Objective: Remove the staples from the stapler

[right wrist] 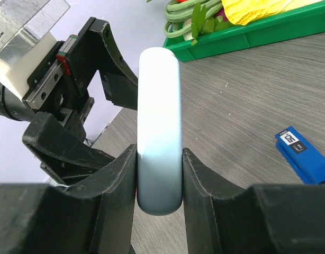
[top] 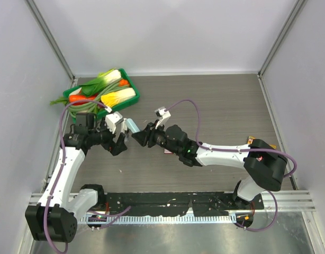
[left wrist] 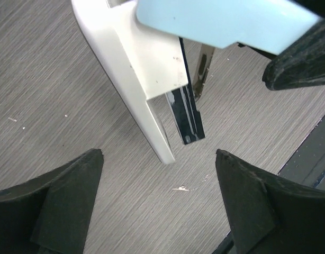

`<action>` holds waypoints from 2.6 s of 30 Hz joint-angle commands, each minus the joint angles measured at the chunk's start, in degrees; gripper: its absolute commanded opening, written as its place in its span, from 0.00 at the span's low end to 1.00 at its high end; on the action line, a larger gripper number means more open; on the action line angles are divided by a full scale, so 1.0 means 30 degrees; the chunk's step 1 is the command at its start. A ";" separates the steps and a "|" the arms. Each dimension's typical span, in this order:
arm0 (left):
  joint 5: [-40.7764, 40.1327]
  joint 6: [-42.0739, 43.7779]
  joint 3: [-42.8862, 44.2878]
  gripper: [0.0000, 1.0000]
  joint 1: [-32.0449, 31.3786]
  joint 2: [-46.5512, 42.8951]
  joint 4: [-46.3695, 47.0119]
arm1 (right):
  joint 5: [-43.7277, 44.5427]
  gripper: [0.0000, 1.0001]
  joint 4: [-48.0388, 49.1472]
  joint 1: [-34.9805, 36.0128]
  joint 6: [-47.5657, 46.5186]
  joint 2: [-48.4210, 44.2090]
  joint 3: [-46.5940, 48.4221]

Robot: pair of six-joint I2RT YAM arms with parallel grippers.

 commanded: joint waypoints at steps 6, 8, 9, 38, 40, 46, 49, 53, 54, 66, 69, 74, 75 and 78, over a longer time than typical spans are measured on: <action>0.0586 0.1154 0.0490 0.61 -0.0156 0.0320 0.0689 | -0.0988 0.01 0.2038 0.0104 0.1161 -0.0036 0.0282; 0.0675 0.1301 0.0462 0.60 -0.0156 0.0439 0.0424 | -0.1076 0.01 0.2242 0.0104 0.1338 -0.0007 0.0107; 0.0675 0.1476 0.0317 0.59 -0.0156 0.0410 0.0424 | -0.1076 0.01 0.2301 0.0104 0.1484 -0.0007 0.0019; -0.8898 0.6659 -0.4749 0.00 -0.3758 -0.3249 0.5431 | -0.7433 0.01 0.0925 -0.1536 -0.0036 -0.1644 -0.2530; -0.9662 0.8060 -0.5248 0.00 -0.4489 -0.3661 0.6280 | -0.7376 0.01 0.0518 -0.1595 -0.0941 -0.1968 -0.2735; -1.1893 1.0612 -0.7385 0.00 -0.6364 -0.4922 0.8477 | -0.7171 0.01 -0.0102 -0.1858 -0.1942 -0.2262 -0.3115; -1.3618 1.1582 -0.8265 0.00 -0.7536 -0.5420 0.9329 | -0.6703 0.01 0.0571 -0.1859 -0.1972 -0.2175 -0.3584; -1.4851 1.1386 -0.8358 0.00 -0.8856 -0.5188 0.9770 | -0.6467 0.01 0.1101 -0.1917 -0.1738 -0.1649 -0.3529; -1.4881 1.1003 -0.8154 0.00 -0.8857 -0.4838 0.9624 | -0.6467 0.01 0.1217 -0.1917 -0.1651 -0.1473 -0.3469; -1.1367 0.1459 -0.0485 0.74 -0.8975 -0.2815 0.1952 | -0.4739 0.01 -0.0067 -0.1917 -0.2527 -0.0564 0.0015; -1.1658 -0.0480 0.1536 0.78 -0.8945 -0.2053 0.0516 | -0.4738 0.01 -0.0597 -0.1946 -0.2821 -0.0066 0.0866; -1.0349 -0.4551 0.4003 0.90 -0.7338 -0.1203 -0.1241 | -0.4973 0.01 -0.1767 -0.1656 -0.4104 0.0783 0.2210; -0.9818 -0.5021 0.4674 0.91 -0.6870 -0.0912 -0.1536 | -0.4770 0.01 -0.2786 -0.1538 -0.4517 0.1161 0.2534; -0.7770 -0.6020 0.5876 0.94 -0.4878 -0.0675 -0.2562 | -0.3951 0.01 -0.4784 -0.0981 -0.6187 0.1953 0.3678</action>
